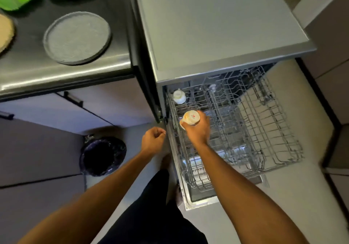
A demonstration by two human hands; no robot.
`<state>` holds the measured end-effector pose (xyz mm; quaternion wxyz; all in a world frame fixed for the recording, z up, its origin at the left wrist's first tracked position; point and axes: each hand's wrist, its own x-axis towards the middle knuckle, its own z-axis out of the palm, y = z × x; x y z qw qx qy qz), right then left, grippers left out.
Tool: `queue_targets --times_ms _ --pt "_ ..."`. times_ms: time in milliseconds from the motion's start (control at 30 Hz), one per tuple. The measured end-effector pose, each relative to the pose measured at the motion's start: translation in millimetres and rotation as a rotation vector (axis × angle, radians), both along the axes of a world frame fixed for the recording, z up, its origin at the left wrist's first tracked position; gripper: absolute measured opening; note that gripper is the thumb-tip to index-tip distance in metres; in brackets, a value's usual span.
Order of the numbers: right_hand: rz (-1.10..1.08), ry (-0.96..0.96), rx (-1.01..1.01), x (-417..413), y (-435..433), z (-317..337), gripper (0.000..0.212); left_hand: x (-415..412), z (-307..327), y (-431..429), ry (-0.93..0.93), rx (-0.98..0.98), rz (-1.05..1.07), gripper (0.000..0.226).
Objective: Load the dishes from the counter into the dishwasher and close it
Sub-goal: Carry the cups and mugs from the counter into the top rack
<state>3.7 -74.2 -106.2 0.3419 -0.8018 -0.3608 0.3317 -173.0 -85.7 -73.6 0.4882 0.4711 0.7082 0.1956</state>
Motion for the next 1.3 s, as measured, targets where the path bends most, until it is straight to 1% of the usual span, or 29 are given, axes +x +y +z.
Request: queue_targets --times_ms 67,133,233,333,500,700,767,900,1067,1167,1267,1300 --pt "-0.064 0.018 -0.04 12.2 14.3 -17.4 0.073 16.7 -7.7 18.0 -0.026 -0.031 -0.01 0.008" --pt "-0.076 -0.003 -0.067 23.1 29.6 -38.5 0.072 31.7 -16.7 39.7 -0.064 -0.082 0.022 0.016" --pt "0.017 -0.087 -0.122 29.7 54.2 -64.9 0.067 45.5 -30.7 68.9 -0.106 -0.134 0.106 0.028" --pt "0.134 -0.156 -0.195 31.6 80.7 -90.1 0.059 54.7 -45.7 94.0 -0.16 -0.155 0.177 0.021" --pt "0.397 -0.239 -0.119 30.7 93.5 -114.9 0.061 65.4 -60.2 115.2 -0.189 -0.178 0.175 0.02" --pt "0.576 -0.32 0.014 20.9 94.0 -126.0 0.071 68.6 -73.9 122.4 -0.212 -0.196 0.246 0.024" --pt "0.609 -0.337 0.011 18.4 97.3 -125.1 0.076 70.7 -74.6 122.8 -0.225 -0.209 0.269 0.027" --pt "0.601 -0.332 -0.004 16.1 99.8 -123.3 0.08 68.7 -77.6 122.1 -0.244 -0.227 0.277 0.031" --pt "0.589 -0.237 -0.012 19.4 95.9 -127.0 0.087 64.3 -78.3 121.9 -0.256 -0.239 0.244 0.032" --pt "0.458 -0.212 -0.047 20.8 91.6 -117.9 0.079 60.5 -77.6 119.4 -0.261 -0.234 0.227 0.026" --pt "0.33 -0.142 -0.037 23.2 77.9 -104.5 0.062 58.7 -72.2 114.5 -0.264 -0.213 0.229 0.02" --pt "0.305 -0.096 -0.062 23.9 73.2 -100.7 0.056 57.5 -70.5 112.9 -0.257 -0.202 0.223 0.018"
